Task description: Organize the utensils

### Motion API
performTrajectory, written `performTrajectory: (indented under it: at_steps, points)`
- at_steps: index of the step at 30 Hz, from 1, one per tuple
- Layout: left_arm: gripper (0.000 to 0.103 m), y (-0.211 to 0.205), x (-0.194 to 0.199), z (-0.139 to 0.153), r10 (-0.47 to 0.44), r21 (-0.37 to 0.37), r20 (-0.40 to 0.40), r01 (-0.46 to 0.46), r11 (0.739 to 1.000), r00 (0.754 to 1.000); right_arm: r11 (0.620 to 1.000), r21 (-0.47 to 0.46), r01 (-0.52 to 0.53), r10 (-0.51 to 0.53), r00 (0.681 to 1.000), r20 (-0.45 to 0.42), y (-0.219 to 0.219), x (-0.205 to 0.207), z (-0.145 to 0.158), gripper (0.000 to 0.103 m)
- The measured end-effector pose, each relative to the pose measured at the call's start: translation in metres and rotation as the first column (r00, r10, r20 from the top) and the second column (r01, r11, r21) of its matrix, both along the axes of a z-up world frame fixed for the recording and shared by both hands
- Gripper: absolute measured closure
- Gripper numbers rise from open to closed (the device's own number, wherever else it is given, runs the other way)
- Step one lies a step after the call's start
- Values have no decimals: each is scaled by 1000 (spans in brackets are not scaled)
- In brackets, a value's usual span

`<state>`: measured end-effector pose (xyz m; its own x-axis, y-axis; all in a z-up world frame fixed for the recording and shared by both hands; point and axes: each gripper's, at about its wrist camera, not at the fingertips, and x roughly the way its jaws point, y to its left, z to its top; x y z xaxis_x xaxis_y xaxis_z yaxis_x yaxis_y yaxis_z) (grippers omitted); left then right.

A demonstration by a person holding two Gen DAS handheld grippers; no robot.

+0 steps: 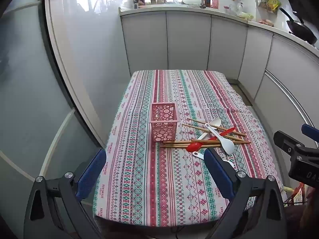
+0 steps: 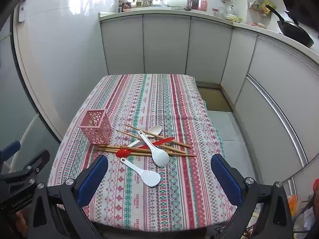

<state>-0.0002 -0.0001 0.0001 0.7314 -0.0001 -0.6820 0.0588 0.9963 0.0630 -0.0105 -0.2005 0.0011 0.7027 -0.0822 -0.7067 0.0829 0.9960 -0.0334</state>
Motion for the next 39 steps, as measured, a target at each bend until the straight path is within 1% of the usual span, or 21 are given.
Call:
performTrajectory:
  at_steps: [5,9,13,21,29,39]
  points:
    - [3,-2,0,-2,-4,2,-5,4,1000,1000,1000,4,-4,4,1000,-4,0,-1,-2,0]
    - [3,-5,1,-1,-10,2,-13,10,1000,1000,1000,-11,-8,8,1000,-6,4,0,-4,0]
    - [3,1,7,-4,9,-8,-23,-9,1000,1000,1000,-8,-3,3,1000,-5,1,1,-2,0]
    - [3,0,4,-4,6,-7,-10,-6,1000,1000,1000,9,5,-5,1000,13,-4,-3,-2,0]
    - [3,0,1,0,4,-9,0,-4,1000,1000,1000,19,9,-9,1000,23,-4,-4,4,0]
    - [3,2,1,1,2,-10,-1,-2,1000,1000,1000,23,6,-7,1000,19,-3,-2,4,0]
